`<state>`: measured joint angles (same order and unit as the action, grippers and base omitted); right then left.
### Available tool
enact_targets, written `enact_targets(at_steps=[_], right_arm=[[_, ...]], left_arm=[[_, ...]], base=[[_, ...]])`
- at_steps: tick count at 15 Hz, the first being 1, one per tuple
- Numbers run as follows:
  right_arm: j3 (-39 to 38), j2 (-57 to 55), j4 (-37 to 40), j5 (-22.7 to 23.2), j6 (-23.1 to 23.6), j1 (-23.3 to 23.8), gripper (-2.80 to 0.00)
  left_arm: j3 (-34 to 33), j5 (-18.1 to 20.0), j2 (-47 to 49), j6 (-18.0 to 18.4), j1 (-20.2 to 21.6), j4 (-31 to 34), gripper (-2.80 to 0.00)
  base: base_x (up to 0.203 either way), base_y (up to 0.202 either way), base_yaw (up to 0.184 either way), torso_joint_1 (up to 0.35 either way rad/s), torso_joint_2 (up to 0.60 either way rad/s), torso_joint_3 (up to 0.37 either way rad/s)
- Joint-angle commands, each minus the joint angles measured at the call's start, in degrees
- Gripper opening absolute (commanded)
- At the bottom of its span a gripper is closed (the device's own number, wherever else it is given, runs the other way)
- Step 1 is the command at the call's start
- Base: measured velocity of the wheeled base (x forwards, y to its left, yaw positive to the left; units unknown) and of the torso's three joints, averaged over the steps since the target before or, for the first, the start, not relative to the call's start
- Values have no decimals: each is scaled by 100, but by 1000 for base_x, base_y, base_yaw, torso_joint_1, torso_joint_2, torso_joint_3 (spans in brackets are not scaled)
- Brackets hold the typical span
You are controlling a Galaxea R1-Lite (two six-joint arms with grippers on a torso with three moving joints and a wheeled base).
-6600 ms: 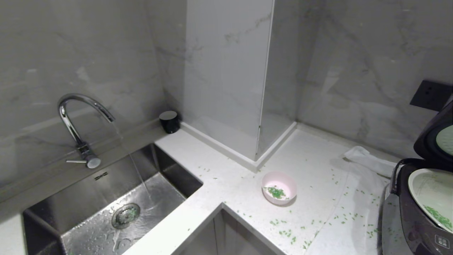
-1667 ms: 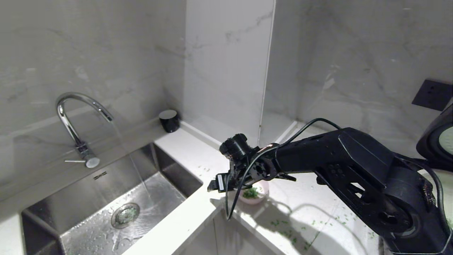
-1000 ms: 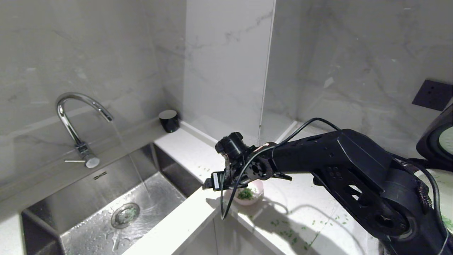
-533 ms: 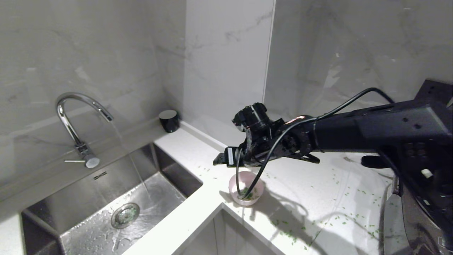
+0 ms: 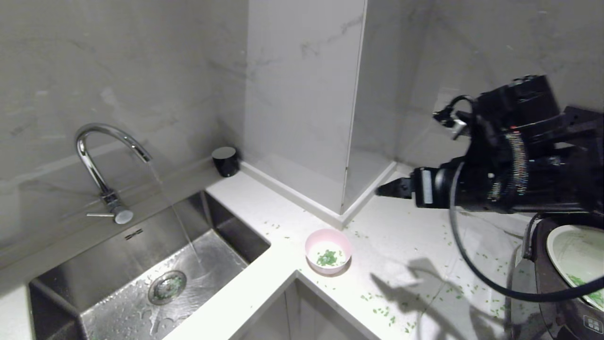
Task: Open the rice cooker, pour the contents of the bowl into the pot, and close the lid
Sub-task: Pick up the bowl on the table
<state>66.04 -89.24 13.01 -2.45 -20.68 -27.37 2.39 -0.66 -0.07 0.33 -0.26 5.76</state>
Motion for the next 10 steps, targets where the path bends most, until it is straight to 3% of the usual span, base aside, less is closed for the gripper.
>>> enact_targets(at_steps=[1,4,10], right_arm=[[-609,1278,1,-49,271,1022,0],[-879,2127,16,-108,781,1734,0],[-1639,3703,33,-275,1139,1625,0]], left_arm=[[-2,-4,-1,2,4,4,-280],[6,-4,-1,2,0,4,-280],[-2,2,-1,2,0,4,-280]], base=[[0,0,0,0,0,0],[0,0,0,0,0,0],[0,0,0,0,0,0]])
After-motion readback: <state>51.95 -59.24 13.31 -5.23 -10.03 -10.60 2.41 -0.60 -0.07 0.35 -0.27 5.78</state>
